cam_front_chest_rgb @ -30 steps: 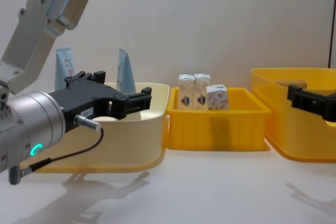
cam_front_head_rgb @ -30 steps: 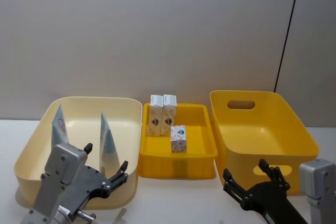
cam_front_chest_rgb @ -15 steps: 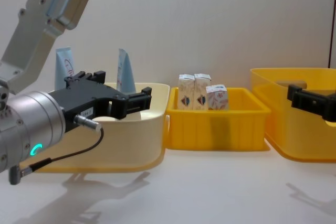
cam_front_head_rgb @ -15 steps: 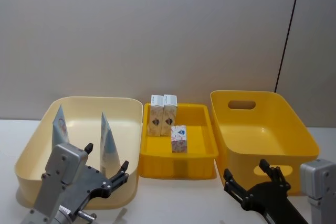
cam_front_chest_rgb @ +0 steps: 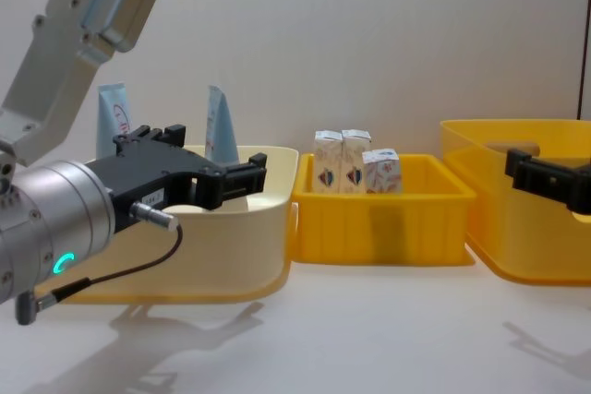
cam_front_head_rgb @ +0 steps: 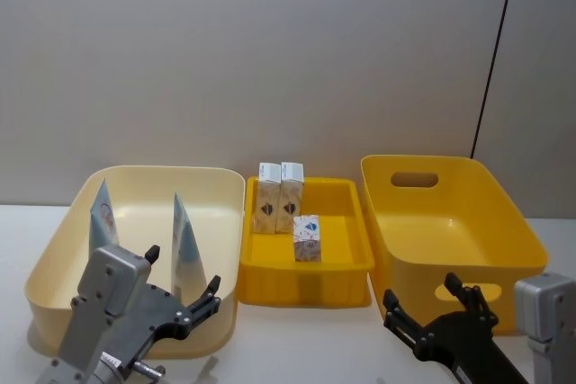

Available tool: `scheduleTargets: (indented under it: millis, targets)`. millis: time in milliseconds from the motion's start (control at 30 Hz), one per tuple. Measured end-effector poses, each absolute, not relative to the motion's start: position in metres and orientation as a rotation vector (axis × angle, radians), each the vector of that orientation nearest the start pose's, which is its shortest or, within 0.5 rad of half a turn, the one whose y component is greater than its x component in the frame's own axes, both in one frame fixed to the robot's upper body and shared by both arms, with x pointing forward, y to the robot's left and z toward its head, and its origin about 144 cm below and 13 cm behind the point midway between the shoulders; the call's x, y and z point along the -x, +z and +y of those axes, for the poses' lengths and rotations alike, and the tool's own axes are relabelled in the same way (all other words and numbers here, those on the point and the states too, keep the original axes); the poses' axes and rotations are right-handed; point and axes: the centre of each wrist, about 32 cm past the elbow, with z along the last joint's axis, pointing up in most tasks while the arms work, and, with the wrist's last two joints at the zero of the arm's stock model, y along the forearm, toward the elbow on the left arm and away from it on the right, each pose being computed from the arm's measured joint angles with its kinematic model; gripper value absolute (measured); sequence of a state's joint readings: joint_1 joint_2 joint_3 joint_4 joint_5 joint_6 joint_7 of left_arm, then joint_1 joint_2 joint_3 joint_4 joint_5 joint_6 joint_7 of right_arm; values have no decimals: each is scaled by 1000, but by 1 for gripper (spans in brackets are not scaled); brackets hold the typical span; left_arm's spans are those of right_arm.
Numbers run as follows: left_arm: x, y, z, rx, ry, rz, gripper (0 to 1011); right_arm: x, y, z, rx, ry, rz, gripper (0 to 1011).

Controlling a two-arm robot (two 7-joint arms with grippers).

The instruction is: Bimanual collaborative sorting of washing and personal care products

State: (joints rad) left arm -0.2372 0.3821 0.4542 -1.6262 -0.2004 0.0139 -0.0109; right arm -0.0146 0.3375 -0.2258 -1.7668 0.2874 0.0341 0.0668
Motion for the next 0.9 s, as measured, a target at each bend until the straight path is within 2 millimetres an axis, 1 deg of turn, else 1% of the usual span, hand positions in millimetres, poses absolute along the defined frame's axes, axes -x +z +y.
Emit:
scheduleTargets:
  millis: [300,400,533,767,800,867,900]
  targets:
    - [-492,1204,198,-61,1124,-268,1003,-444,1190,-236,-25,-1228,-73,1001]
    - [-492,1204,198,-61,1124,-268,1004,-446,1194,-233,-23,-1222,-71,1001]
    - [-492,1204,198,-61,1124,-268,1003,-451,1205,-227,-19,-1209,-66,1001]
    - [-492,1204,198,-61,1124,-268,1003,-464,1232,-208,30,-1178,-43,1001]
    - [-492,1204,198,-61,1124,-268,1003,-464,1232,-208,30,-1178,-43,1001]
    - [-492,1204,198,-61,1124,-268,1003,-470,1243,-197,65,-1169,-34,1001]
    - [-492,1204,198,-61,1124,-268,1003,-472,1245,-195,78,-1168,-29,1001]
